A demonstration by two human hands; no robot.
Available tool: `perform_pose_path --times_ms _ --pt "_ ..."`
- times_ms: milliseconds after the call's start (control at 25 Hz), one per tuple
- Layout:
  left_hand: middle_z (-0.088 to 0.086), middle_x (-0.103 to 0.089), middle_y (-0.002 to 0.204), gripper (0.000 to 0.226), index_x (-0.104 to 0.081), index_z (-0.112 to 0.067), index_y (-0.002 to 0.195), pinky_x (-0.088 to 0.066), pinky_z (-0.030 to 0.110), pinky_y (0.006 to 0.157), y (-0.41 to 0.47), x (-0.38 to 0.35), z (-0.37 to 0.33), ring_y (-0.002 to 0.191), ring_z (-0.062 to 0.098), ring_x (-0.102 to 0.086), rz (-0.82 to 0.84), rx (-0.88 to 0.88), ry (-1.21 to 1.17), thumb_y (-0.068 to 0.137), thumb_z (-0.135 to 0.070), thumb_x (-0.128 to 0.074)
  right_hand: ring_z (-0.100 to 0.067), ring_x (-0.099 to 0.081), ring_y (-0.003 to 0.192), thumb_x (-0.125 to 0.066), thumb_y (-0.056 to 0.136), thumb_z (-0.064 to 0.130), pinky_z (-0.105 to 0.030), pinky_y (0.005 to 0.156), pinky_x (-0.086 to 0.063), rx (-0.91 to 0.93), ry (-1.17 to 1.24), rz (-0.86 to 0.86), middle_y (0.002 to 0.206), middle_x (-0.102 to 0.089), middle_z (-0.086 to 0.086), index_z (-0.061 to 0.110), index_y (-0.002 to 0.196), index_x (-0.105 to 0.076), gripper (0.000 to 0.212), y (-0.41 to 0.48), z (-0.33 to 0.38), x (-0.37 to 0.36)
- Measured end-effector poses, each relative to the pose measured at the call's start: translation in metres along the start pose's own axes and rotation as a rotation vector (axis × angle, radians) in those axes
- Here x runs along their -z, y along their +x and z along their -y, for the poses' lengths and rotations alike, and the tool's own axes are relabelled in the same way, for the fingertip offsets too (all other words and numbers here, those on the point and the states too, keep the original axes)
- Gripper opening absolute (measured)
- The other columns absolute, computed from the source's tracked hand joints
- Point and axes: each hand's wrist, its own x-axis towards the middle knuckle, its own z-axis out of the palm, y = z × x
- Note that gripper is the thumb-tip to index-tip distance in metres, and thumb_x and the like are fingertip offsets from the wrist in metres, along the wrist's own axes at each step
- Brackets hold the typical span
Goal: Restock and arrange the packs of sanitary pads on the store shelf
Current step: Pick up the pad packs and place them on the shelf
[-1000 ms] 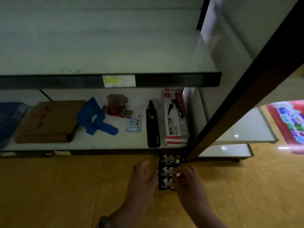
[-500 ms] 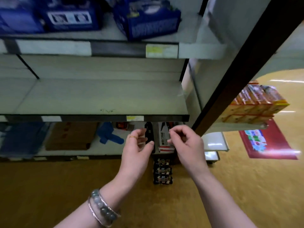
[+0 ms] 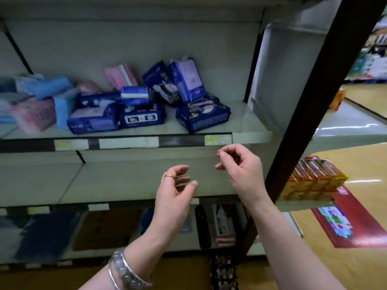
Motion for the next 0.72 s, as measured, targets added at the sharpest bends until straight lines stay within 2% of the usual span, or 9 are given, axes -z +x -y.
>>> perform_pose_path --times_ms 120,400,520,640,720 --pt "0.001 -0.059 0.108 0.027 -0.053 -0.026 0.109 -0.045 0.018 0.079 0.013 0.012 -0.018 0.099 0.005 -0.057 0.01 -0.051 -0.006 0.087 -0.01 -0.06 -0.006 -0.062 0.06 -0.058 0.089 0.006 -0.024 0.067 -0.051 0.073 0.013 -0.045 0.066 -0.062 -0.001 0.022 0.075 -0.059 0.021 0.014 0.022 -0.004" --pt "0.0 -0.061 0.1 0.026 -0.054 -0.03 0.1 -0.044 0.017 0.077 0.062 0.015 -0.035 0.094 0.008 -0.059 -0.031 -0.111 0.024 0.086 -0.01 -0.061 -0.011 -0.063 0.065 -0.058 0.09 0.008 -0.034 0.068 -0.053 0.106 0.065 -0.063 0.068 -0.062 0.005 0.022 0.077 -0.061 0.019 0.071 0.031 -0.006" --pt "0.002 -0.061 0.101 0.026 -0.054 -0.029 0.104 -0.046 0.02 0.079 0.094 0.009 -0.04 0.094 0.01 -0.059 -0.053 -0.101 0.042 0.087 -0.011 -0.061 -0.011 -0.062 0.068 -0.056 0.091 0.01 -0.034 0.071 -0.053 0.114 0.062 -0.043 0.07 -0.062 0.004 0.02 0.078 -0.062 0.017 0.108 0.026 -0.004" --pt "0.005 -0.062 0.1 0.025 -0.051 -0.027 0.107 -0.051 0.029 0.08 0.129 -0.002 -0.043 0.093 0.018 -0.06 -0.05 -0.038 0.097 0.088 -0.013 -0.059 -0.02 -0.062 0.077 -0.054 0.091 0.01 -0.034 0.072 -0.052 0.086 0.064 -0.015 0.075 -0.064 0.001 0.022 0.077 -0.06 0.019 0.148 0.013 -0.001" --pt "-0.002 -0.059 0.098 0.029 -0.049 -0.025 0.114 -0.05 0.024 0.072 0.156 -0.013 -0.039 0.09 0.012 -0.059 -0.058 0.013 0.16 0.088 -0.014 -0.059 -0.023 -0.061 0.079 -0.054 0.09 0.007 -0.026 0.072 -0.05 0.048 0.055 -0.024 0.077 -0.063 -0.001 0.021 0.076 -0.06 0.02 0.18 -0.006 0.001"
